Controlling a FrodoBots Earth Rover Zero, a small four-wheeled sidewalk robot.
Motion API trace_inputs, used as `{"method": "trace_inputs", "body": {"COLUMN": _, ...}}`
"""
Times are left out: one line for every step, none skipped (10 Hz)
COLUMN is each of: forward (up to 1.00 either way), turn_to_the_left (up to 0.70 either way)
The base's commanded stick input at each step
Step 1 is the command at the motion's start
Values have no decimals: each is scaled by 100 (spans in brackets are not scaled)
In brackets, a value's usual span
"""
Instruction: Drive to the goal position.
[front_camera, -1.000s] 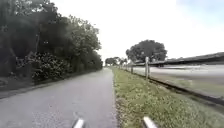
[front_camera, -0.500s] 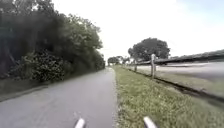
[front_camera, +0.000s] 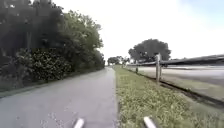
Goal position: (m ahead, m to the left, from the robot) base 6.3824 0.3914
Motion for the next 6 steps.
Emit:
{"method": "trace_inputs", "body": {"forward": 70, "turn_to_the_left": 0}}
{"method": "trace_inputs", "body": {"forward": 70, "turn_to_the_left": 0}}
{"method": "trace_inputs", "body": {"forward": 70, "turn_to_the_left": 0}}
{"method": "trace_inputs", "body": {"forward": 70, "turn_to_the_left": 0}}
{"method": "trace_inputs", "body": {"forward": 70, "turn_to_the_left": 0}}
{"method": "trace_inputs", "body": {"forward": 70, "turn_to_the_left": 0}}
